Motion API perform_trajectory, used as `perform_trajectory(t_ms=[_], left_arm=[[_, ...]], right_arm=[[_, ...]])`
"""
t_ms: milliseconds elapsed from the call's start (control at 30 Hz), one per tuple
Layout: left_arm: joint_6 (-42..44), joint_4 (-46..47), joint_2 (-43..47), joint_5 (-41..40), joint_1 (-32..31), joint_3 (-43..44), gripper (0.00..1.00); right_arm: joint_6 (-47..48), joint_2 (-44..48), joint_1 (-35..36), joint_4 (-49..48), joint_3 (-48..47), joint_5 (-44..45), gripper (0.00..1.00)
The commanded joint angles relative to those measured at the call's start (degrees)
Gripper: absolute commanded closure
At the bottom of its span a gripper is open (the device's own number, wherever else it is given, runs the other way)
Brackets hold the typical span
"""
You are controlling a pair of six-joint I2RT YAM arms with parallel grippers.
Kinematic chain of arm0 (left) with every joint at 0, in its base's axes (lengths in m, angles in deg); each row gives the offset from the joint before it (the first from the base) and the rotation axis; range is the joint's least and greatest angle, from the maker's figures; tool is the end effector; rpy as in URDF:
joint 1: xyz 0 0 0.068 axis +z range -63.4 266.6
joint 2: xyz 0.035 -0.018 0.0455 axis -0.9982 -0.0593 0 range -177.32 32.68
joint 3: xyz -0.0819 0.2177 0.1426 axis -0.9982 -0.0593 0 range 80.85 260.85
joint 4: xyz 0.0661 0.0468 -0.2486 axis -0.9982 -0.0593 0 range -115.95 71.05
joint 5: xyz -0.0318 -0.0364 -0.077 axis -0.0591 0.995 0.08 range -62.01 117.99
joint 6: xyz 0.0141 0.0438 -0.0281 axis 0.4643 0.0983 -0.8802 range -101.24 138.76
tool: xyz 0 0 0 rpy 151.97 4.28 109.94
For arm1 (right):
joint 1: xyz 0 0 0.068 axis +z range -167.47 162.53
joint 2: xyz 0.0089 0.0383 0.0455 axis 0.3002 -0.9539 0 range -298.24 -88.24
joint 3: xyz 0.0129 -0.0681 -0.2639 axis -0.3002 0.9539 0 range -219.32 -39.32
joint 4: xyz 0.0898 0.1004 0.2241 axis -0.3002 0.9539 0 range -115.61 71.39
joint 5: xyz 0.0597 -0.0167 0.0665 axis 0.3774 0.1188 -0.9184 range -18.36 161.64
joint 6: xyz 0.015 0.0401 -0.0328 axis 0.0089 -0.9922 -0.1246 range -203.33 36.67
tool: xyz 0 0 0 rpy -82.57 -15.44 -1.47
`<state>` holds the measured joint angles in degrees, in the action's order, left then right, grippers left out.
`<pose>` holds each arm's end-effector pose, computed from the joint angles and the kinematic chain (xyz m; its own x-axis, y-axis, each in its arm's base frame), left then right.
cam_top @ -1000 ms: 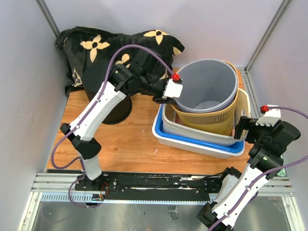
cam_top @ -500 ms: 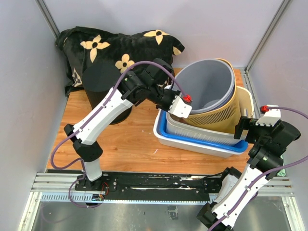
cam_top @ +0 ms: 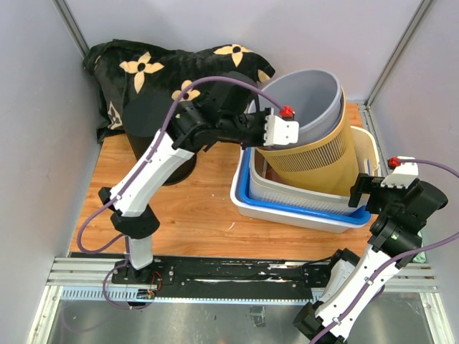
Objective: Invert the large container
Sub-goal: Pick up the container from the container.
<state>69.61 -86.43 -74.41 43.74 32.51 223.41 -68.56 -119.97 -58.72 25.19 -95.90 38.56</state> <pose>0.1998 -0.2926 0.4995 0.5130 0.5643 -0.6468 0.8185 -0.0944 0.5667 0.0774 -0.0421 0.3643 -0.3649 0.0360 -0.9303 0.0937 0.9956 0.0018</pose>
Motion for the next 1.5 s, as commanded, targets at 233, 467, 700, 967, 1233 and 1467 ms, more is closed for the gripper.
perform_trajectory(t_ms=[233, 467, 700, 967, 1233, 1467], left_arm=[[-19.72, 21.8, 10.77, 0.06, 10.06, 5.12, 1.0], [-52.36, 43.25, 16.27, 23.47, 36.69, 4.03, 1.0], [-128.68, 104.45, 17.64, 44.21, 65.03, -19.72, 1.0], [-138.15, 108.08, 26.97, 49.54, 66.05, -33.15, 1.0], [-146.28, 103.22, 33.53, 49.99, 66.09, -37.94, 1.0], [-152.48, 96.31, 38.78, 49.06, 67.24, -52.52, 1.0]], right_arm=[[-0.35, 0.29, -0.67, -1.32, 0.32, -0.71, 0.01], [-0.37, 0.82, -0.68, -1.49, 0.77, -0.25, 0.01], [-0.79, 1.02, -0.67, -1.68, 0.9, 0.21, 0.02], [-1.2, 0.62, -0.7, -2.21, 1.38, 0.57, 0.02], [-1.25, 0.82, -0.81, -2.55, 1.62, 0.45, 0.02], [-1.36, 1.36, -0.73, -2.55, 1.65, 0.63, 0.02]])
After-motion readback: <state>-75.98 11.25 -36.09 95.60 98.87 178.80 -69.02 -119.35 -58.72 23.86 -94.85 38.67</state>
